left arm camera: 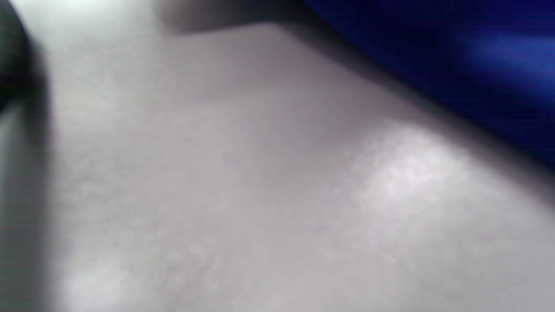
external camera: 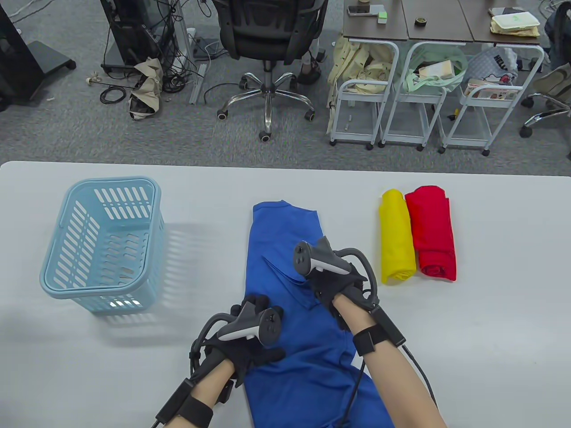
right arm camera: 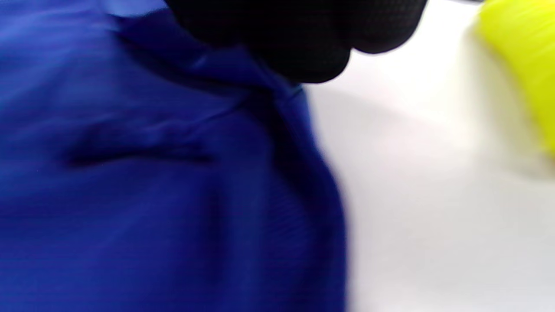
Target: Roll t-shirt into tight roll
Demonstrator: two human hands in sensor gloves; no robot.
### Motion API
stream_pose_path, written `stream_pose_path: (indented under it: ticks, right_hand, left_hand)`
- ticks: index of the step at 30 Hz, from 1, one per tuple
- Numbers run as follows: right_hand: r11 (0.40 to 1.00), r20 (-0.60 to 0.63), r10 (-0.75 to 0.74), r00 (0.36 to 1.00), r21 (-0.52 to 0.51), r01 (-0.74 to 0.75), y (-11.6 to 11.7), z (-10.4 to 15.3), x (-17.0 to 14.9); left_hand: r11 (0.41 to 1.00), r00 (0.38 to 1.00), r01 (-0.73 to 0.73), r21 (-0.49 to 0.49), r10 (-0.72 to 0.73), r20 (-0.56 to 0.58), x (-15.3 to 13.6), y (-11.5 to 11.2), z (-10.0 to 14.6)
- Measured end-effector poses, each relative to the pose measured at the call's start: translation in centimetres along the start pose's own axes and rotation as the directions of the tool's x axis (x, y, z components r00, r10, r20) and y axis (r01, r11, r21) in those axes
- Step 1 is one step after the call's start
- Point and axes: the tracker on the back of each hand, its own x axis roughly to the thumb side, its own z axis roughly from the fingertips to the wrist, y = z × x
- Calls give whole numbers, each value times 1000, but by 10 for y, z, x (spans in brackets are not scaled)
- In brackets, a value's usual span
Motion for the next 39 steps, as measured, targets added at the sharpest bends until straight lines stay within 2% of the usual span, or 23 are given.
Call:
stream_pose_path:
  ticks: [1,2,4,5,8,9,12,14,16,17,18,19,20,22,23,25,27,28,31,34,37,39]
  right_hand:
    - [1000,-75,-3,997,-17,2,-3,-1,-12]
    - [998,-237,-56,970,-52,45,-6,1,-33]
    - [982,-360,-188,914,-45,184,-2,7,-65]
    - [978,-393,-203,897,-41,204,1,10,-73]
    - [990,-454,-113,884,27,141,15,21,-90]
    - [993,-469,-97,878,14,117,17,25,-91]
    - [986,-429,-160,889,-30,164,14,36,-91]
    - [974,-340,-226,913,-60,219,7,45,-83]
    - [965,-105,-261,960,-17,260,5,47,-64]
    - [961,80,-276,958,50,272,7,46,-51]
    - [951,194,-306,932,116,288,10,43,-42]
    - [907,303,-411,860,235,350,17,37,-31]
    - [833,336,-543,770,334,441,26,29,-22]
    - [750,268,-642,718,414,516,40,12,-15]
    - [749,239,-638,732,413,518,41,5,-17]
    - [781,141,-599,788,319,536,37,-10,-27]
    - [755,-28,-618,786,255,604,33,-20,-40]
    - [766,-121,-590,799,230,600,33,-22,-48]
    - [810,-204,-518,831,196,552,32,-18,-61]
    - [866,-161,-458,874,142,480,29,-4,-62]
    - [859,18,-487,873,191,475,35,13,-52]
    - [876,58,-439,896,247,414,44,25,-48]
  left_hand:
    - [1000,1000,0,0,0,1,0,0,0]
    - [1000,1000,0,0,0,1,0,0,0]
    - [1000,1000,-2,-3,2,3,0,0,0]
    - [1000,1000,-3,-6,3,4,0,0,0]
    - [1000,1000,-6,-16,7,18,0,0,-1]
    - [1000,1000,-10,-16,10,21,-1,1,0]
    - [999,1000,-16,-30,16,-1,-2,4,4]
    - [999,1000,-7,-31,7,-21,-2,6,8]
    - [999,1000,-12,-39,12,-17,-1,5,8]
    - [998,1000,-3,-69,1,-20,-1,4,7]
    - [996,1000,0,-88,-2,-20,-1,3,6]
    - [994,1000,-6,-106,4,-20,-1,2,5]
    - [994,1000,-11,-107,9,-18,-2,2,5]
    - [993,1000,-21,-114,19,-17,-2,0,6]
    - [993,1000,-24,-117,22,-21,-2,0,7]
    - [991,999,-17,-134,12,-40,-3,1,9]
    - [992,996,16,-127,-27,-80,-3,3,13]
    - [992,996,28,-127,-38,-84,-4,4,13]
    - [991,998,-3,-132,-6,-69,-6,2,11]
    - [991,998,1,-131,-10,-65,-6,3,11]
    - [994,998,-9,-111,2,-61,-7,4,9]
    - [996,999,-10,-94,5,-52,-12,8,5]
